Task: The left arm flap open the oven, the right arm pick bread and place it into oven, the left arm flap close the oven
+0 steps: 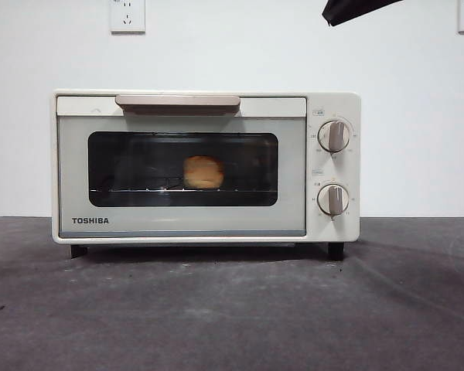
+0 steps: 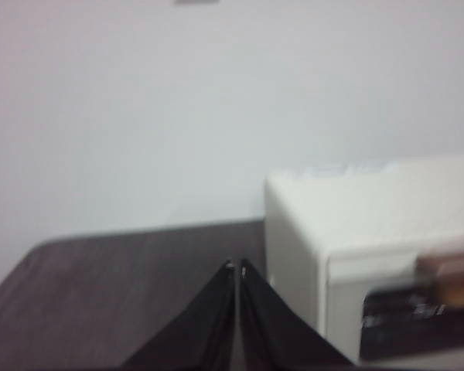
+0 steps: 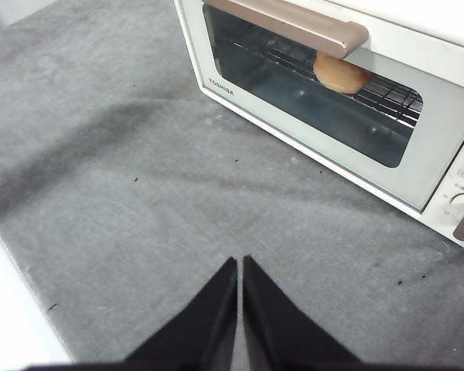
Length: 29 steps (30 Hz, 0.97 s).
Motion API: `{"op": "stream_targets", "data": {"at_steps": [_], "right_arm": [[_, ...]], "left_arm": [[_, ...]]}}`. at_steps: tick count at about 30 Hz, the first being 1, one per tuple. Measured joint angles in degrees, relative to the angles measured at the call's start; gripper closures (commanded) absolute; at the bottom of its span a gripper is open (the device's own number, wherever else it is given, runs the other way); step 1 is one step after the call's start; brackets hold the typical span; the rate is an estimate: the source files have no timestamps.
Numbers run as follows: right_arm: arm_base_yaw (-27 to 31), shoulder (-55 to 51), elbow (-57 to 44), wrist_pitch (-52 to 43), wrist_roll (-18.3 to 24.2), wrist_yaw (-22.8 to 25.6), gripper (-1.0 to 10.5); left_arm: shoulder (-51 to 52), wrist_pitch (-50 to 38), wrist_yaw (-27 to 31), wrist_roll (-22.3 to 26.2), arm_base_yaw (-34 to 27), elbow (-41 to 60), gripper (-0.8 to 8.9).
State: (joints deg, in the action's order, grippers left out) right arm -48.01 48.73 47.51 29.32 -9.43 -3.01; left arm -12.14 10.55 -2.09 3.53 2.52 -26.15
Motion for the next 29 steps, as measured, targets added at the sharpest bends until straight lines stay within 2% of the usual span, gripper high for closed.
{"op": "stream_targets", "data": {"at_steps": [7, 13, 29], "right_arm": [[0.0, 0.0, 0.0, 0.0, 0.0, 0.0, 9.4], [0.0, 0.0, 0.0, 0.0, 0.0, 0.0, 9.4], [0.0, 0.0, 0.0, 0.0, 0.0, 0.0, 9.4]], "left_arm": [[6.9, 0.3, 0.5, 0.2, -0.2, 12.4, 7.97], [11.0, 1.0, 0.5, 0.2, -0.2, 19.2, 7.97], [11.8, -0.2, 0.6, 0.2, -0.2, 24.3, 7.97]]}}
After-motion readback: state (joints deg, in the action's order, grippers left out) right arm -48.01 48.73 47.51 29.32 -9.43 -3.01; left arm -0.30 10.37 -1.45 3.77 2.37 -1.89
